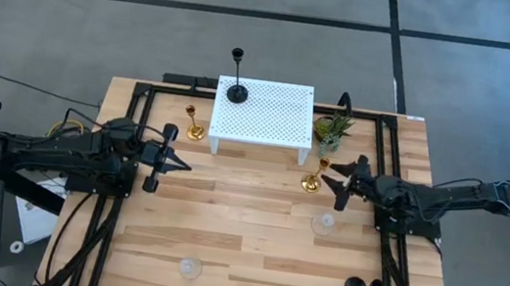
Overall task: Pick & Place candle stick holders
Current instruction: Put the right gold candle holder on the shelf, then put the top transparent candle holder on the shelf
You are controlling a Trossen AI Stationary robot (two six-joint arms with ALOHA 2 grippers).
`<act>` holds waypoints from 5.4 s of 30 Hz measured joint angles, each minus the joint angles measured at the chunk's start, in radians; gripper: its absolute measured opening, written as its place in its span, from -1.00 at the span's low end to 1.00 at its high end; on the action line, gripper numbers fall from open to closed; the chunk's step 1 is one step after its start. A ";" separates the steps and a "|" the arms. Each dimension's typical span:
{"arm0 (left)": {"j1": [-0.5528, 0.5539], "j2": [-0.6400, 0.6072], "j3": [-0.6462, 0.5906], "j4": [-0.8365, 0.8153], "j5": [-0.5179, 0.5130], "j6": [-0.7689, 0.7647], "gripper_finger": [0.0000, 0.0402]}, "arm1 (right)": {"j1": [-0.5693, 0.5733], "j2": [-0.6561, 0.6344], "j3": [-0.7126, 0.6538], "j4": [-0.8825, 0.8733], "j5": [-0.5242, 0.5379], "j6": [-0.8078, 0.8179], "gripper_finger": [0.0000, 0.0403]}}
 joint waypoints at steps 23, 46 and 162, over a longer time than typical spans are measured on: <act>0.000 0.000 0.000 0.000 0.000 0.000 -0.96 | -0.064 0.304 0.000 0.311 -0.024 -0.016 -0.02; 0.000 0.000 0.000 0.000 0.000 -0.007 -0.96 | -0.014 0.383 0.065 0.328 -0.023 0.015 -0.96; 0.000 0.000 0.000 0.012 0.000 -0.008 -0.96 | -0.724 1.292 1.372 -0.155 -0.810 -0.325 0.09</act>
